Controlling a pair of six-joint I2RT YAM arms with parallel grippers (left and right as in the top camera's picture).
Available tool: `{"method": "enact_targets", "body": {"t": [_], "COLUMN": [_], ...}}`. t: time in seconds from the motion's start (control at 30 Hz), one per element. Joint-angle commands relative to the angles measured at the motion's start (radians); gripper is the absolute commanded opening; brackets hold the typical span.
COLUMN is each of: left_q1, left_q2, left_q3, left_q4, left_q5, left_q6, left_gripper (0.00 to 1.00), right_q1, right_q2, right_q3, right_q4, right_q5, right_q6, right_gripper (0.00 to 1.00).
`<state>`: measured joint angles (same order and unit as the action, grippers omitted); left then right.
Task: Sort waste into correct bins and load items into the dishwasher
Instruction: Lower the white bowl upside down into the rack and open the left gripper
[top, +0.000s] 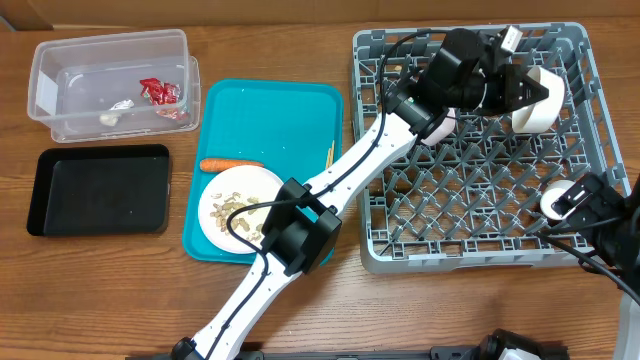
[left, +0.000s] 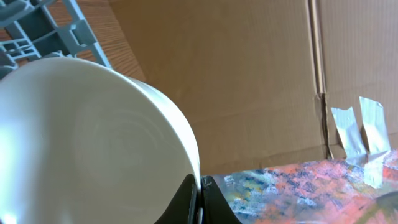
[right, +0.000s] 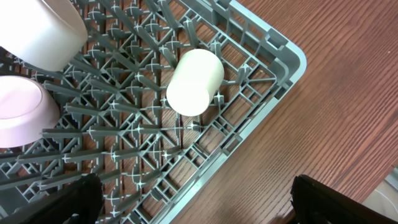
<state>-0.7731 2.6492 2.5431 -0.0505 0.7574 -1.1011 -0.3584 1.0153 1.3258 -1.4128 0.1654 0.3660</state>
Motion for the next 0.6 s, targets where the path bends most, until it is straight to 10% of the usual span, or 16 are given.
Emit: {"method": "enact_targets", "body": {"t": [0.0, 0.57], "left_q1": [-0.012, 0.086], "left_q2": [0.059, 0.089], "left_q3": [0.012, 0.011], "left_q4": [0.0, -0.125], "left_q5": [-0.017, 0.23], "left_q6": [-0.029, 0.065], "left_gripper": [0.04, 0.07], "right_q1": [-0.002, -0.002], "right_q2": [-0.007, -0.007], "right_q3": [0.024, 0.024], "right_q4": [0.004, 0.004], "right_q5": [0.014, 0.014], "right_q6": [0.0, -0.003], "right_gripper": [1.0, 1.0]}}
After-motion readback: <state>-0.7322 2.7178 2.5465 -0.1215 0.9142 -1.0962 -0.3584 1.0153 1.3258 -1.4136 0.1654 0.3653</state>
